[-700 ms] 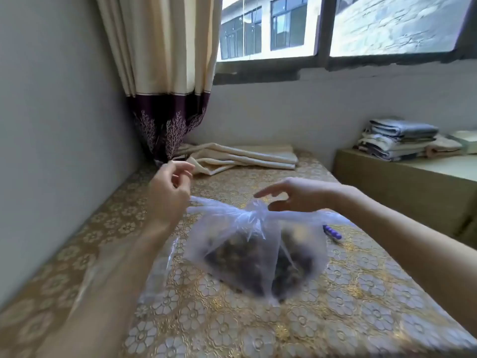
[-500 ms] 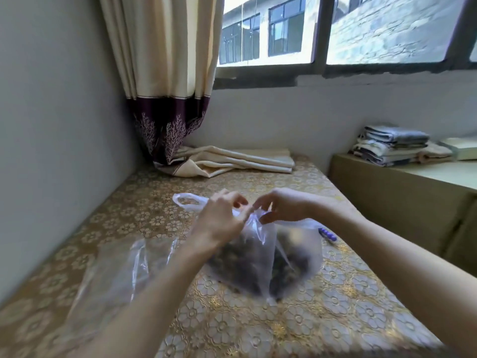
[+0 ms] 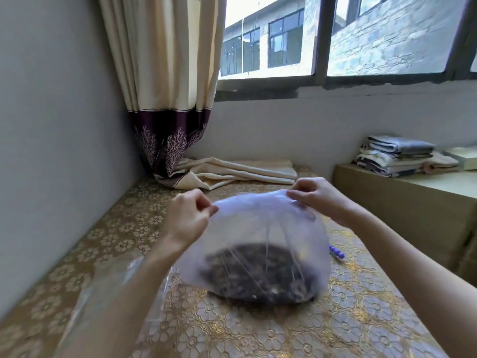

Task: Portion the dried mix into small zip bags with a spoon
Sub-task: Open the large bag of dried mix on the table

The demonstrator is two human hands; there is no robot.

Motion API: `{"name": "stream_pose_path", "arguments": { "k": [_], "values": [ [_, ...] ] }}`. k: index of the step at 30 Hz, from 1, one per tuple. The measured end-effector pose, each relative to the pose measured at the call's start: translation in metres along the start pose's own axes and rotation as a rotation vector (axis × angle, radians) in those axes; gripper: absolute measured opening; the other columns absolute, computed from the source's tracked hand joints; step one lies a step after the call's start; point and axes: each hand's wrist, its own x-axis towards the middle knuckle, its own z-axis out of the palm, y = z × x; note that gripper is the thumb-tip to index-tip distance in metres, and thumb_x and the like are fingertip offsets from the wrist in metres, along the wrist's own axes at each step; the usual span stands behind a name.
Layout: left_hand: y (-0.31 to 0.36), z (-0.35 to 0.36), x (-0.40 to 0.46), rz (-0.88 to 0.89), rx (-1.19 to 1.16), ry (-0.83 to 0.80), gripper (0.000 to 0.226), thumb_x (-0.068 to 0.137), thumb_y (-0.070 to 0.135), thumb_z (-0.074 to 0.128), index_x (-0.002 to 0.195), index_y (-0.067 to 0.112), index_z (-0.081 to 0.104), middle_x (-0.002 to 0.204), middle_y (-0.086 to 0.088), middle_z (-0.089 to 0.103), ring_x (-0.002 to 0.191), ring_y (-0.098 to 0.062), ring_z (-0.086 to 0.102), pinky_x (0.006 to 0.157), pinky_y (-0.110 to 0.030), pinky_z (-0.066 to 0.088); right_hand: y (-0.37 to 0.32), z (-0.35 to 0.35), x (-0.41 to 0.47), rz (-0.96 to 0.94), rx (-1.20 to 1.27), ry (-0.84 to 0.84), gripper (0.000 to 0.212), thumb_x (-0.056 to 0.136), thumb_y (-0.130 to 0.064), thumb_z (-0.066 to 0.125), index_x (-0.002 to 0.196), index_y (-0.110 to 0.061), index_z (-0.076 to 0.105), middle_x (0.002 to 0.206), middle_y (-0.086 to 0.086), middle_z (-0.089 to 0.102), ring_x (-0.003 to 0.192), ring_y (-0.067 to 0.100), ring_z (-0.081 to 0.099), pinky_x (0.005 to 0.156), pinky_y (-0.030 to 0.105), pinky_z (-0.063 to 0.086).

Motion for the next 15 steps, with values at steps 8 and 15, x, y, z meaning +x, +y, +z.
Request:
{"name": "stream_pose_path", "arguments": {
  "k": [8, 15],
  "values": [
    [0.010, 0.005, 0.005, -0.051, -0.148, -0.287, 0.038, 0.082, 0.047, 0.062, 0.110, 0.023, 0.058, 0.098, 0.005, 0.063, 0.093, -0.010, 0.058, 0.080, -0.025, 0.046, 0.000, 0.010, -0.007, -0.029, -0.047, 0.086, 0.015, 0.089, -0.011, 0.061, 0.094, 0.001, 0.069, 0.082, 0.008, 0.064, 0.070, 0.013, 0.055, 0.066, 0.020, 0.042],
    [0.035, 0.022, 0.009, 0.090, -0.119, -0.099, 0.019, 0.082, 0.028, 0.069, 0.090, 0.011, 0.072, 0.087, 0.000, 0.071, 0.084, -0.010, 0.062, 0.076, -0.022, 0.046, -0.001, 0.026, -0.036, -0.415, -0.513, 0.094, 0.025, 0.081, -0.032, 0.071, 0.103, -0.020, 0.072, 0.097, -0.001, 0.072, 0.088, 0.017, 0.064, 0.078, 0.035, 0.050]
  ]
}}
